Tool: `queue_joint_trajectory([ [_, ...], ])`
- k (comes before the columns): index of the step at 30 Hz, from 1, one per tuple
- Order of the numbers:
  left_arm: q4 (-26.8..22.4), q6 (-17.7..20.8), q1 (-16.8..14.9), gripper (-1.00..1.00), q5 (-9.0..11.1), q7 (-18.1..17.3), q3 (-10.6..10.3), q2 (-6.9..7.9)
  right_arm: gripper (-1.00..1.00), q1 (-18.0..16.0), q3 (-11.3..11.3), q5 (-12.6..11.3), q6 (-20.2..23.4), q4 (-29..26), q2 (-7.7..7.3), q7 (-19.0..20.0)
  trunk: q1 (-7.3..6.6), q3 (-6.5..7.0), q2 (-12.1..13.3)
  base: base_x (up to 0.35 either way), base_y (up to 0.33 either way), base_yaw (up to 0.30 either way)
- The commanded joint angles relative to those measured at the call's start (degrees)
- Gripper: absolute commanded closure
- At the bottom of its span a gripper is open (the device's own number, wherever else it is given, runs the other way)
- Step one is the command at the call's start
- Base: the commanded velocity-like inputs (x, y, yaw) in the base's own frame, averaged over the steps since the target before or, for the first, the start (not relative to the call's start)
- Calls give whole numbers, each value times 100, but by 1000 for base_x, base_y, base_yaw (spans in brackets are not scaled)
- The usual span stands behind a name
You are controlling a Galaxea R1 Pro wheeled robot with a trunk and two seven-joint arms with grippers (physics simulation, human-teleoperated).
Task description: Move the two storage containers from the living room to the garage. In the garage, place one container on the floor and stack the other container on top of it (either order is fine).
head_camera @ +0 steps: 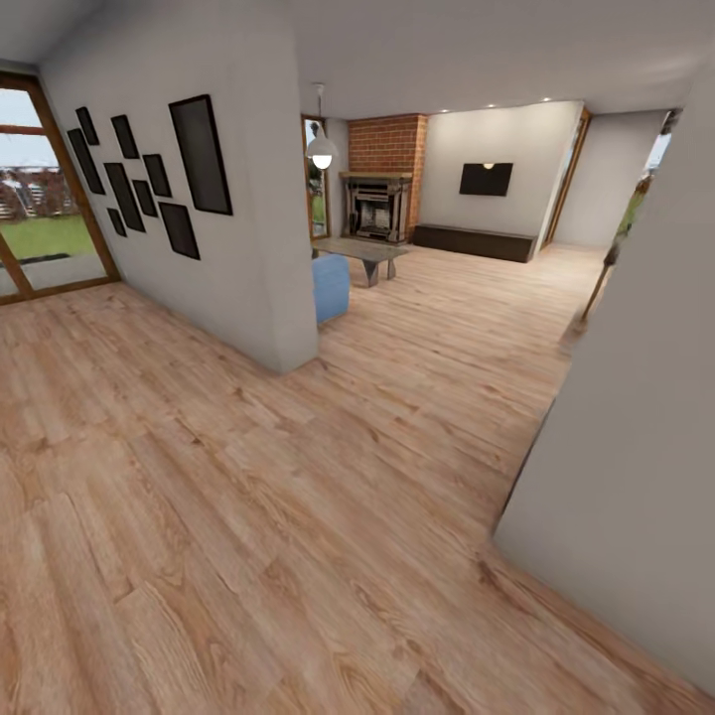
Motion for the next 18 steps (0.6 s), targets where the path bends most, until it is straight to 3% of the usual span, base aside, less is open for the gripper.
queue_joint_trajectory([
  [1, 7, 8, -6, -100, 12, 10, 16, 0, -100, -9, 41, -11, -46, 24, 3, -6, 4, -5, -3, 339, 0, 0],
  [18, 7, 8, -6, -100, 12, 10, 21, 9, -100, -7, 41, 18, -46, 32, 13, -9, 4, -5, -3, 339, 64, 0],
])
